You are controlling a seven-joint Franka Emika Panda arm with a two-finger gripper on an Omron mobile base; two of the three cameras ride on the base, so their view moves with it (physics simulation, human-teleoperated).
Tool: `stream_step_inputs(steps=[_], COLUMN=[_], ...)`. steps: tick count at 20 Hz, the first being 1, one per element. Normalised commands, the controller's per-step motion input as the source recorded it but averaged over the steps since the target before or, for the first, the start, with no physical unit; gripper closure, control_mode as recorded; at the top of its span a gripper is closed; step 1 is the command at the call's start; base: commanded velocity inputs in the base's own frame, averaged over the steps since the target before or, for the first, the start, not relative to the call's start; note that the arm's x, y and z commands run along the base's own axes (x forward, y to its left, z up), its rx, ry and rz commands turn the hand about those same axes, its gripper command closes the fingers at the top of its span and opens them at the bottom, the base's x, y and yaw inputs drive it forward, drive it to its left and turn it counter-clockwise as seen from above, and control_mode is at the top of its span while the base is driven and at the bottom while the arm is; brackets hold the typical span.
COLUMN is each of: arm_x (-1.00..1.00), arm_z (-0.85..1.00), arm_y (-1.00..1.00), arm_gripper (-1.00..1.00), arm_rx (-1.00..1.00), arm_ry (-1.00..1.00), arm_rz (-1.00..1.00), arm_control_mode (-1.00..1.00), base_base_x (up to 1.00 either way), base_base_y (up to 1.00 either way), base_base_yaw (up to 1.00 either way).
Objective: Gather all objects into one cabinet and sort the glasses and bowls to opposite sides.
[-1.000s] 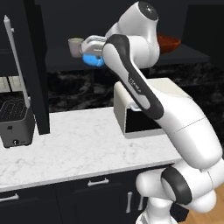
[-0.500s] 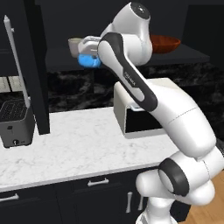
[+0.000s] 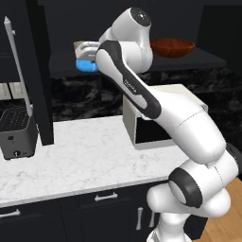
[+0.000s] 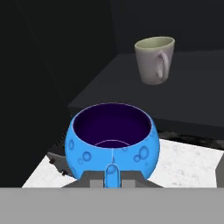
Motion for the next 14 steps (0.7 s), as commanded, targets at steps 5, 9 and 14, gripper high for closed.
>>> stream_step_inputs(steps=[5, 9, 14], arm_x=[0.06, 0.00, 0.00], arm_z=[0.00, -0.06, -0.04], arm_y=[0.25, 0.11, 0.00], arm_gripper=[1.00, 1.00, 1.00], arm_rx=[-0.01, -0.01, -0.01], arm_ry=[-0.08, 0.00, -0.01], arm_rz=[0.01, 0.01, 0.00], arm_control_mode=[-1.00, -1.00, -1.00], base_base_x=[0.00, 0.00, 0.00], base_base_y=[0.00, 0.00, 0.00], base_base_yaw=[0.00, 0.00, 0.00])
